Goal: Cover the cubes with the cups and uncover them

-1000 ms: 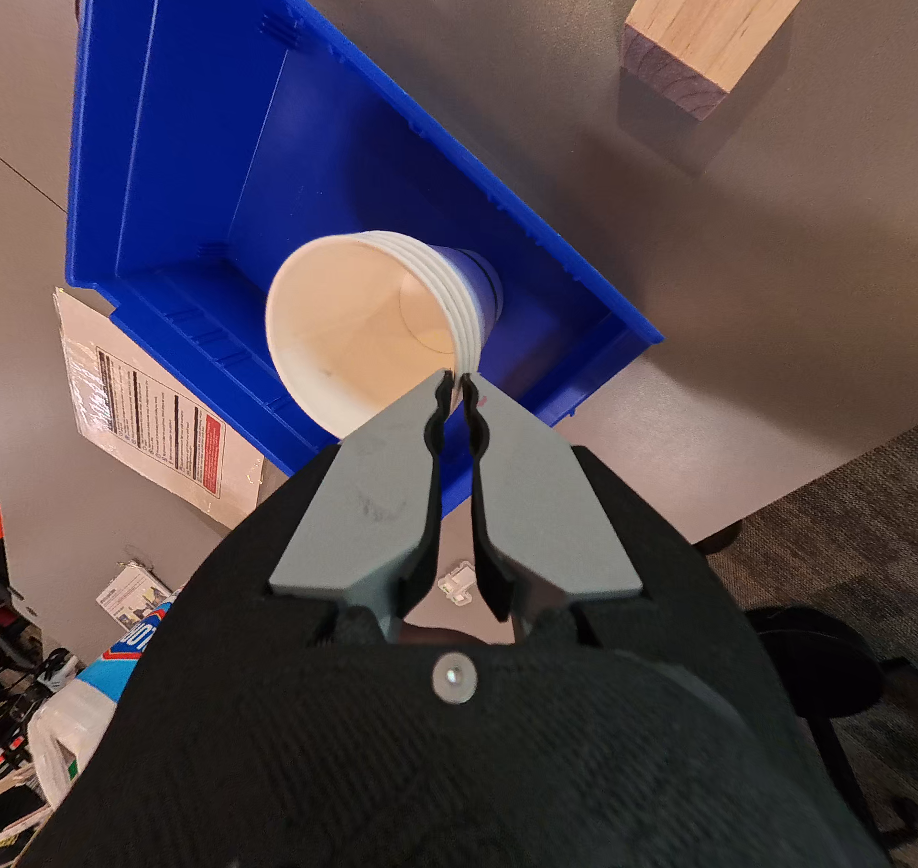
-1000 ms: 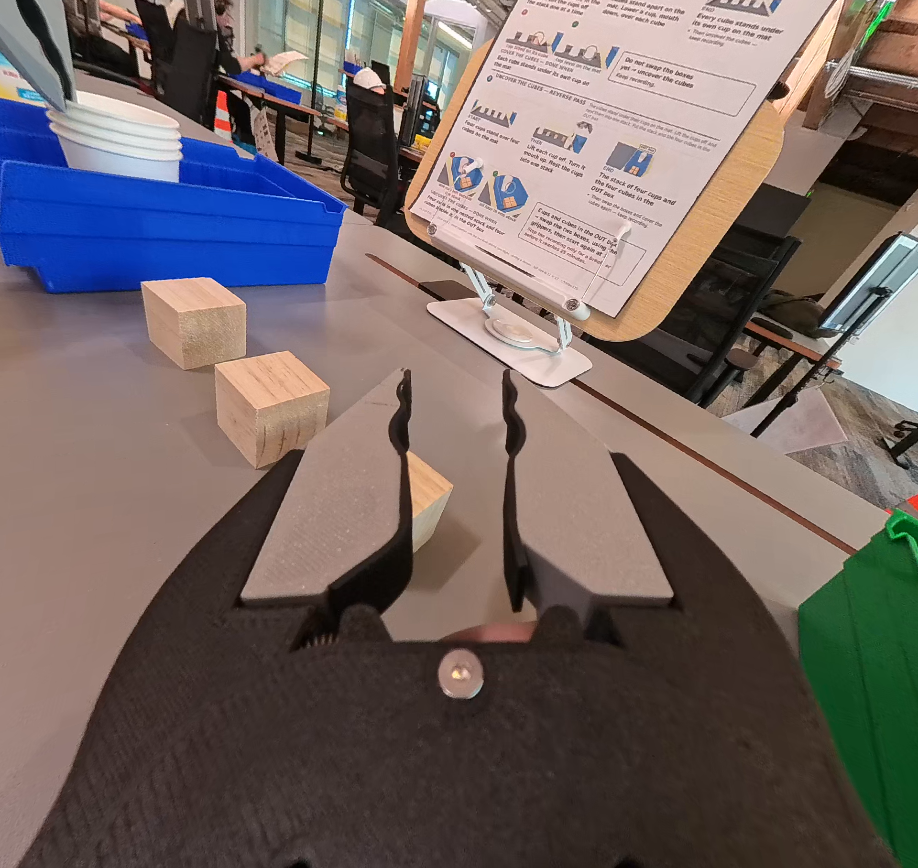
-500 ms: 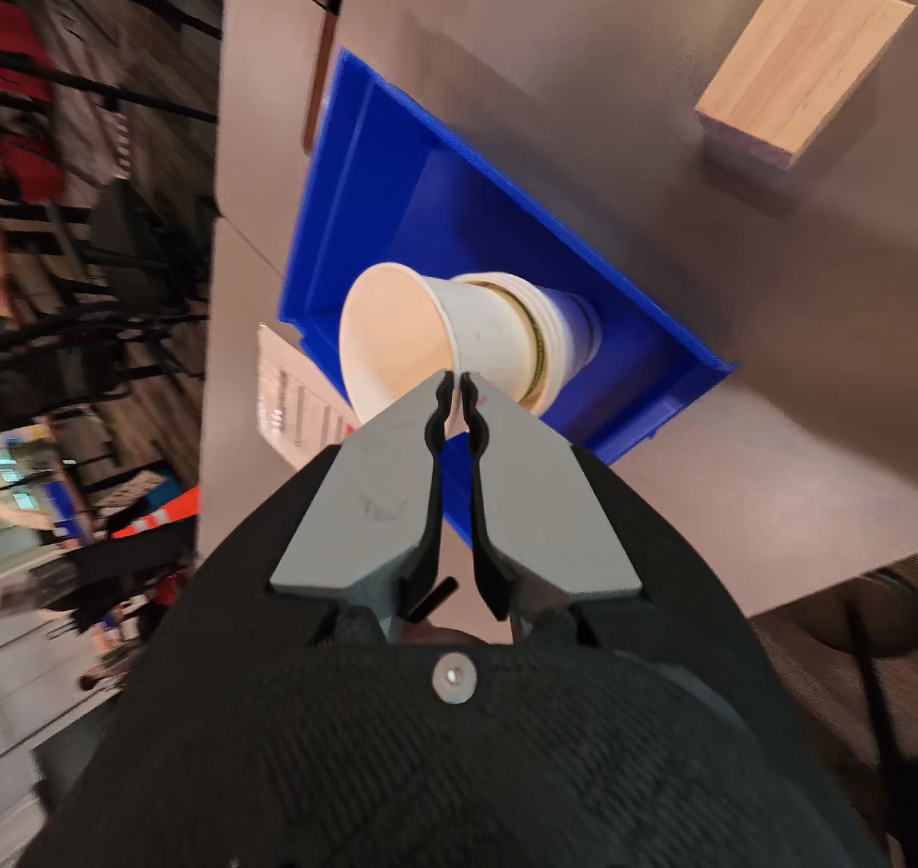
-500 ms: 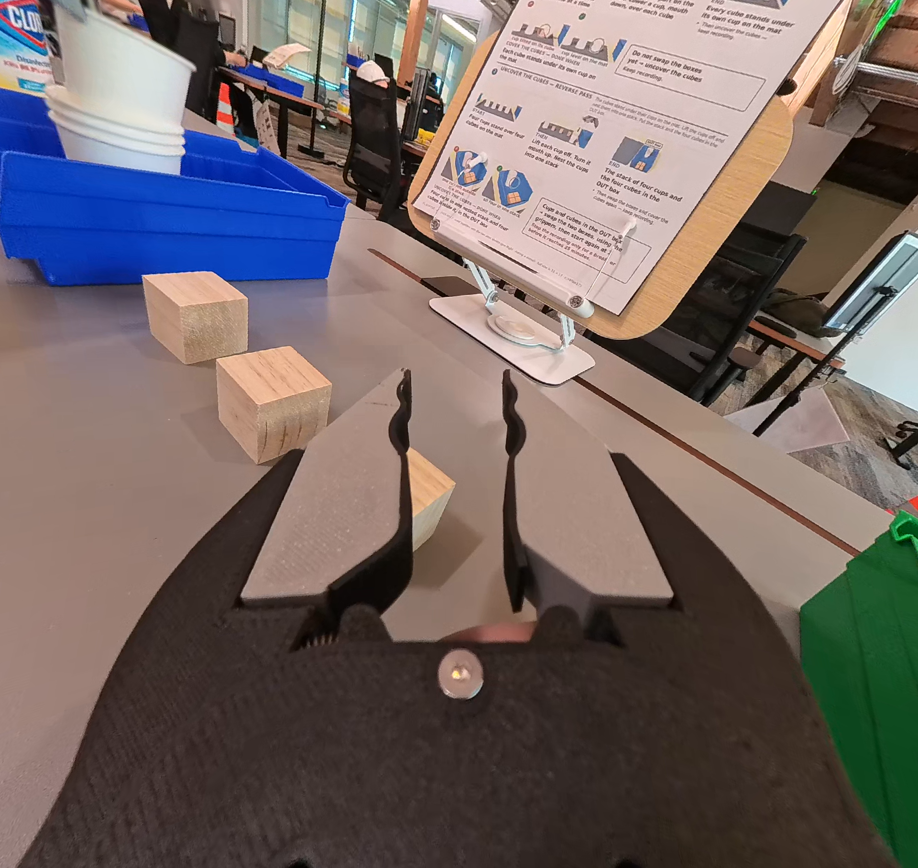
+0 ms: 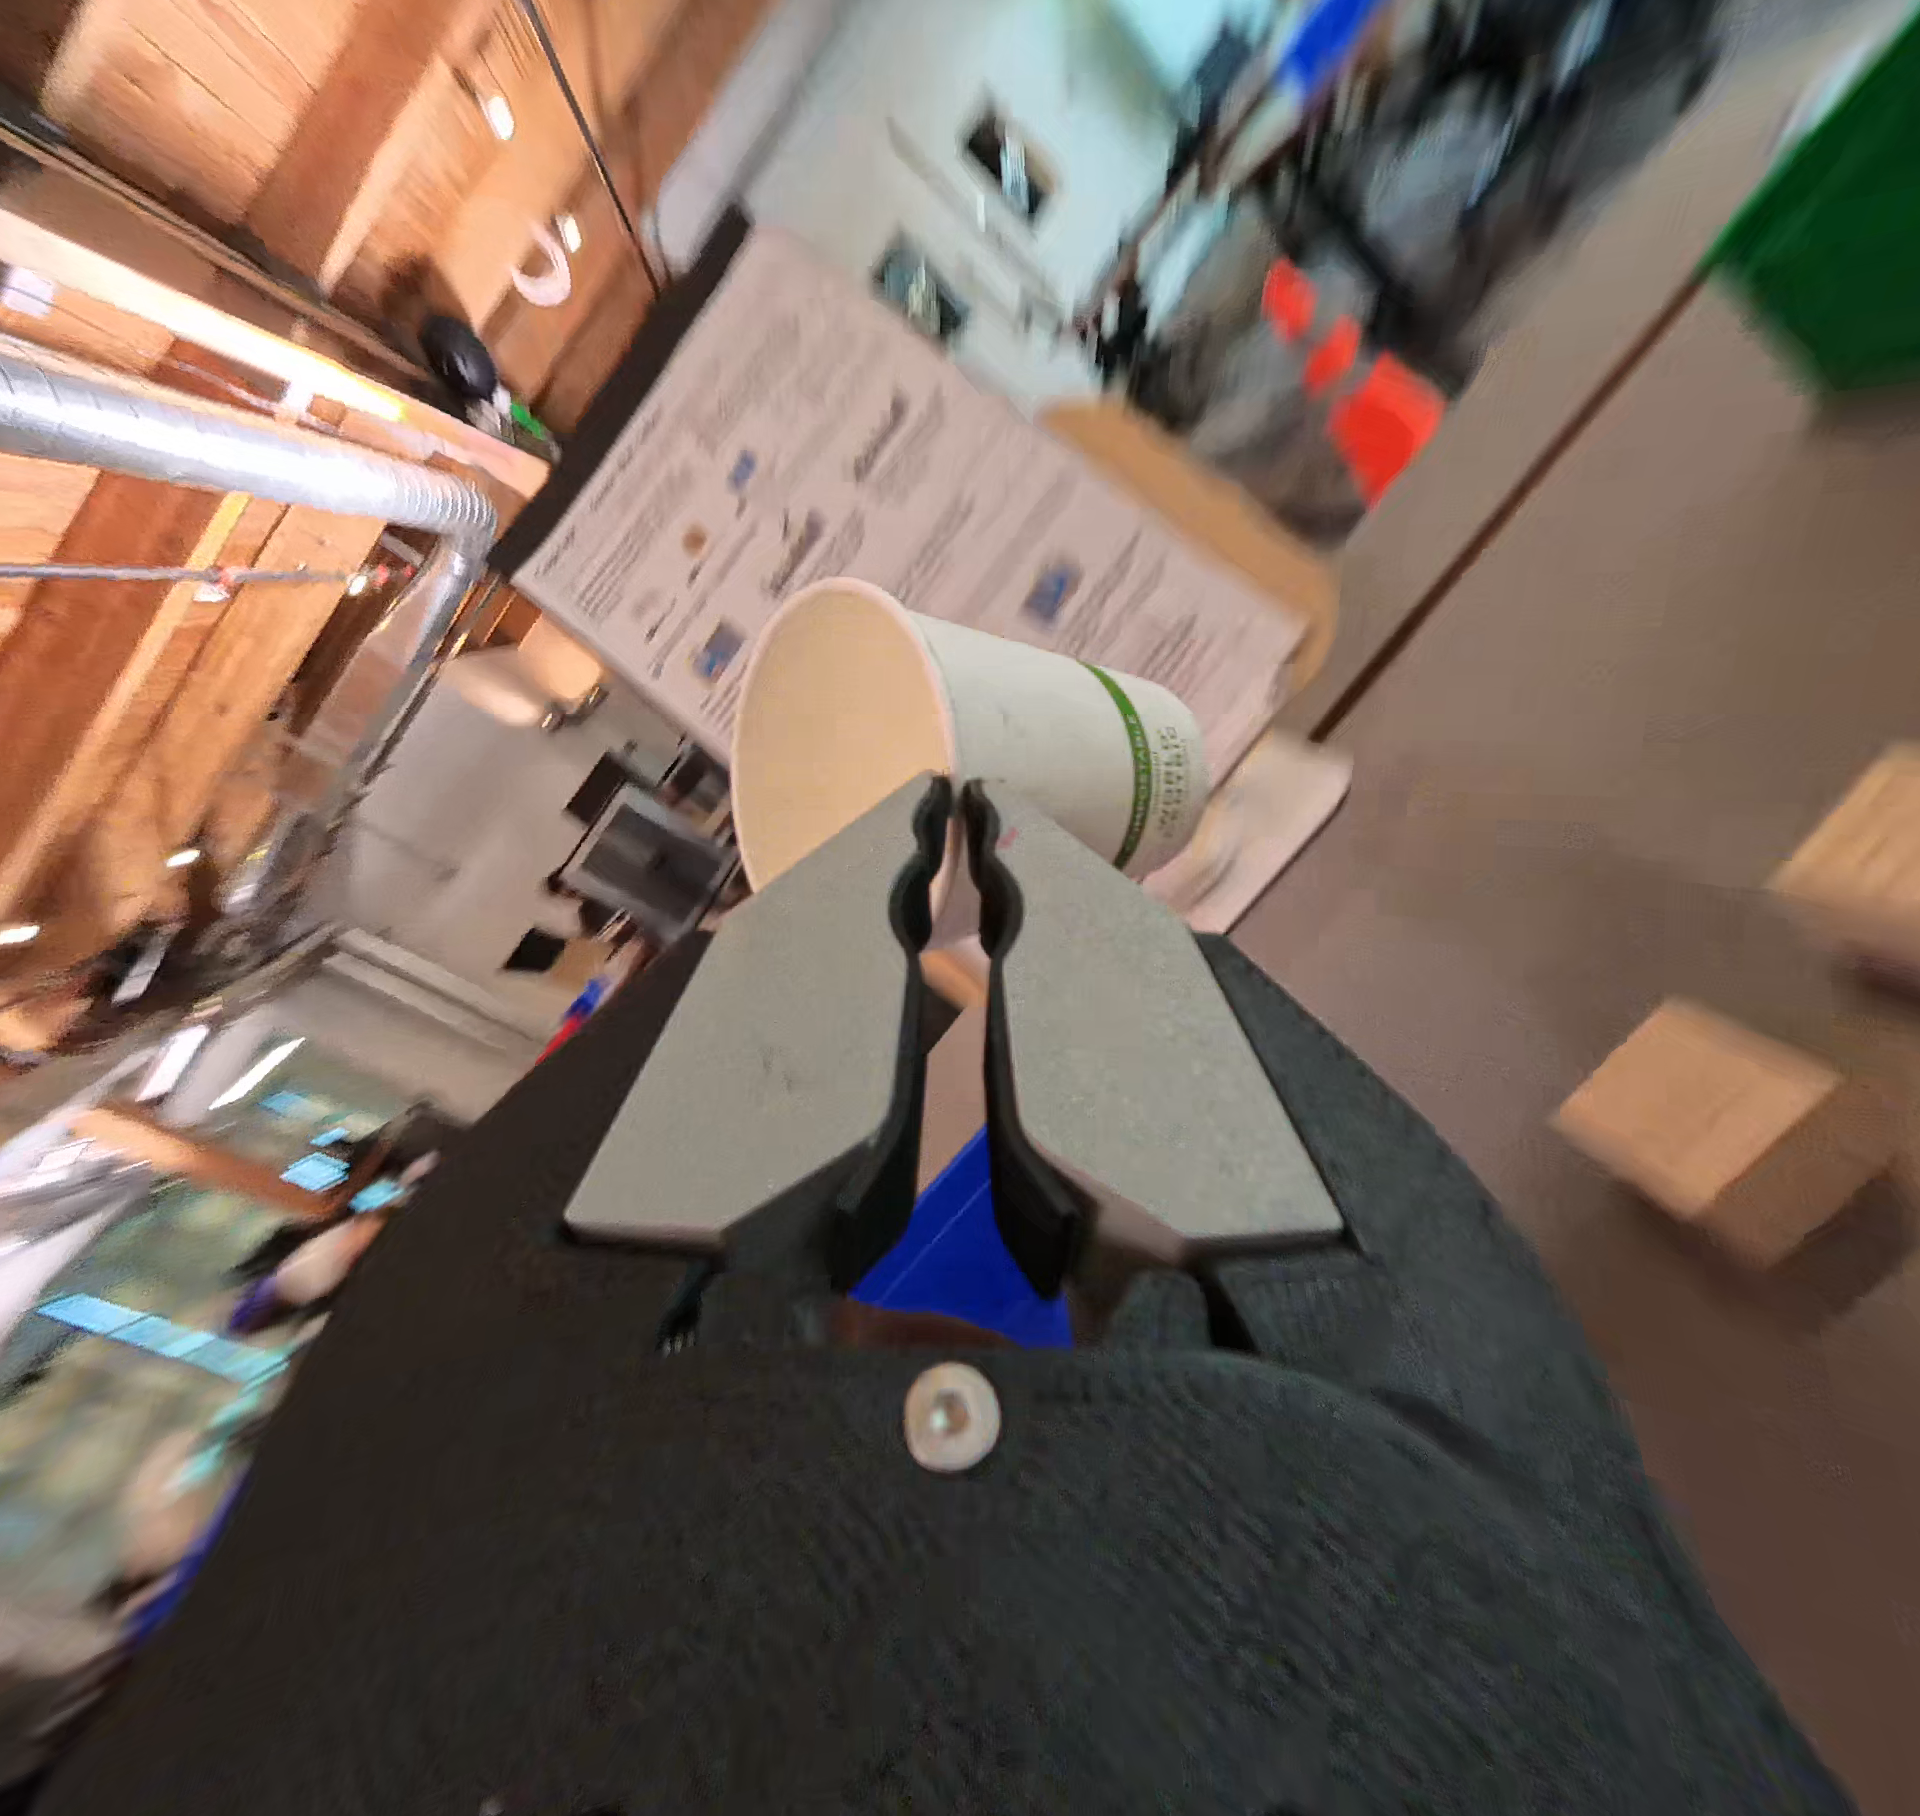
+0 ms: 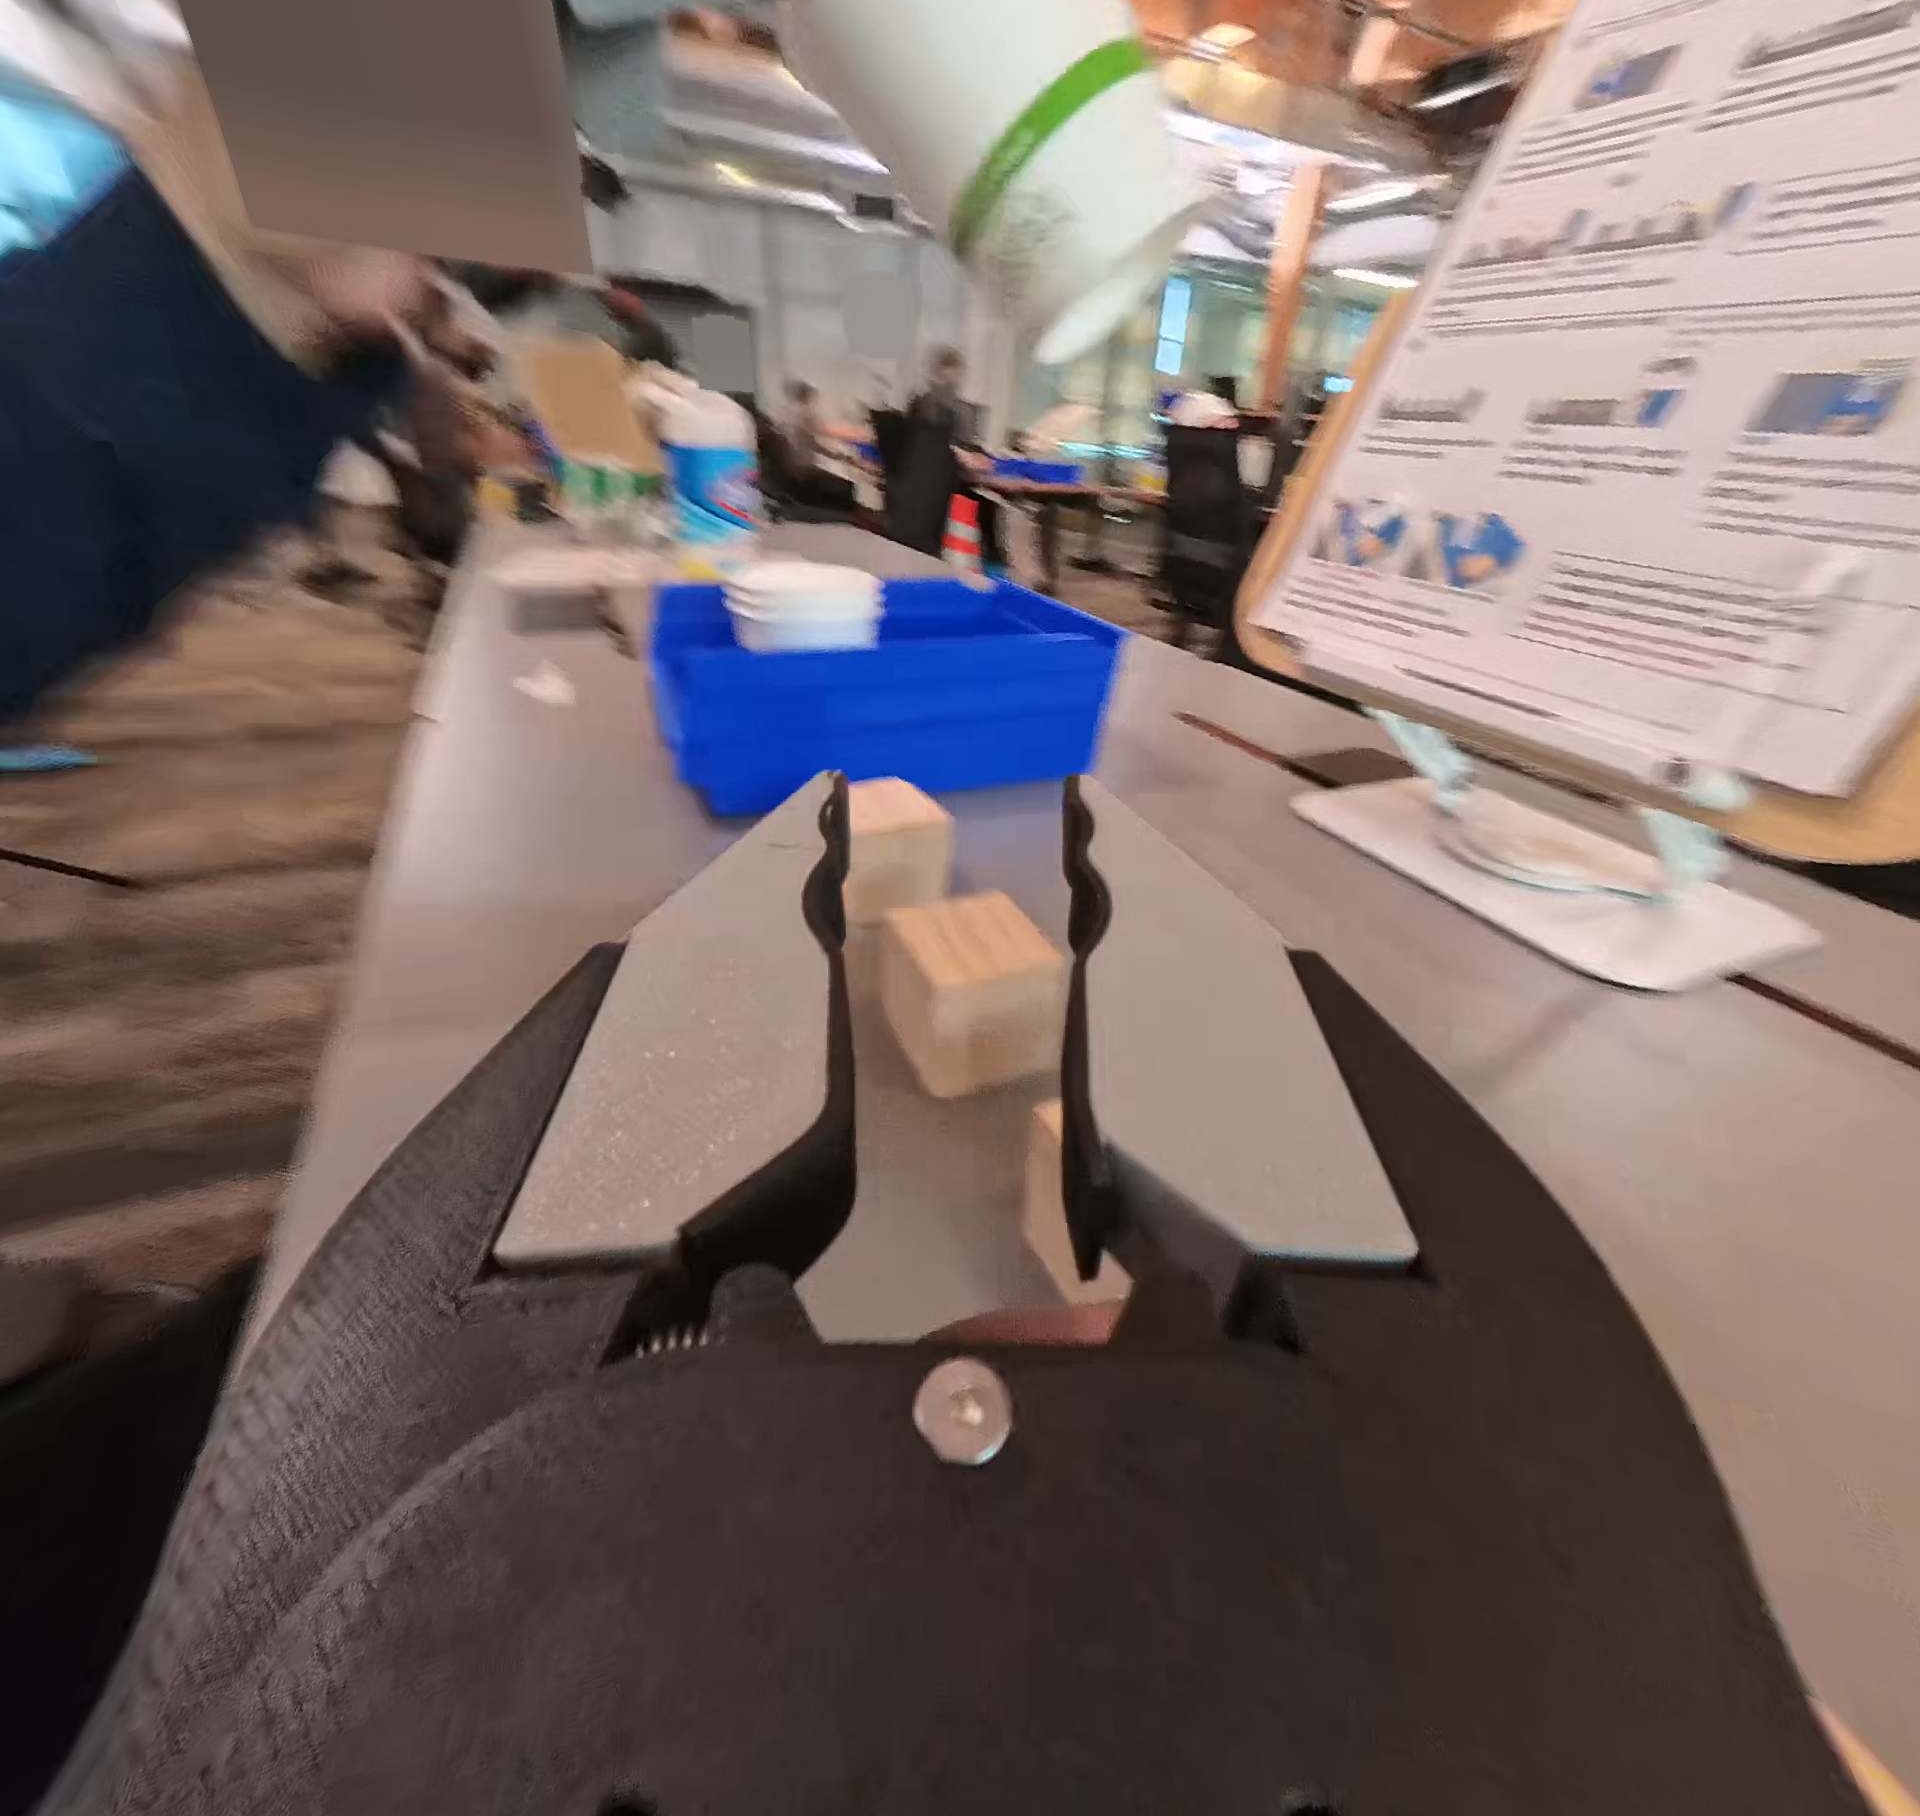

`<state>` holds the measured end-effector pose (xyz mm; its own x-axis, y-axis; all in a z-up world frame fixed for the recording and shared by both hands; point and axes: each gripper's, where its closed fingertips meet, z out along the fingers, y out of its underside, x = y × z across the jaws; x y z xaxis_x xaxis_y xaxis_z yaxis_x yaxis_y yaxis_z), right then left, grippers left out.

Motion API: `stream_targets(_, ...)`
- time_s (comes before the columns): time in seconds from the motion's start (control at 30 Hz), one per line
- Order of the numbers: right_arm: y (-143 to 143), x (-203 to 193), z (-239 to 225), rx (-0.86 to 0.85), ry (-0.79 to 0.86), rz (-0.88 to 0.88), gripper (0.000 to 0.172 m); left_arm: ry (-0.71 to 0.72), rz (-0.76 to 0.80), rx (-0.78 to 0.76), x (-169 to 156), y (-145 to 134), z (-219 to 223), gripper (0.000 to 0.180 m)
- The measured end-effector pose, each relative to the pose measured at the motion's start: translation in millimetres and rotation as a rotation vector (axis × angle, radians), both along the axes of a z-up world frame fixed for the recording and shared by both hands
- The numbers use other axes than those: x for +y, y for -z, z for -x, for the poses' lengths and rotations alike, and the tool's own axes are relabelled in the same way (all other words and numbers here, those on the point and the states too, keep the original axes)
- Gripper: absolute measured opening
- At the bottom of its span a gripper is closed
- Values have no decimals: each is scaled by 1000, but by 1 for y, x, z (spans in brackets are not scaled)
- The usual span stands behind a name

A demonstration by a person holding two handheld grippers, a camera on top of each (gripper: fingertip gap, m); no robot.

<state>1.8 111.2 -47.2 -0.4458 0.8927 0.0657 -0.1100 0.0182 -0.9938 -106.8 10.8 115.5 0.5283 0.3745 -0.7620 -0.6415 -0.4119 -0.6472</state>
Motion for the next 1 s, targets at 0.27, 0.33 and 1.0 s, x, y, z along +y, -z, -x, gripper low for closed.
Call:
stream_targets(0.27,-26,-5,-23,-116,-473,546,54,374,-466,-258,67,62,-98,1)
stream_targets(0.33,-28,6,-19,-138,-488,645,61,440,-504,-325,77,79,-117,1)
stream_targets(1.0,-13,58,9,-129,-136,575,85,462,-111,-428,122,213,-140,0)
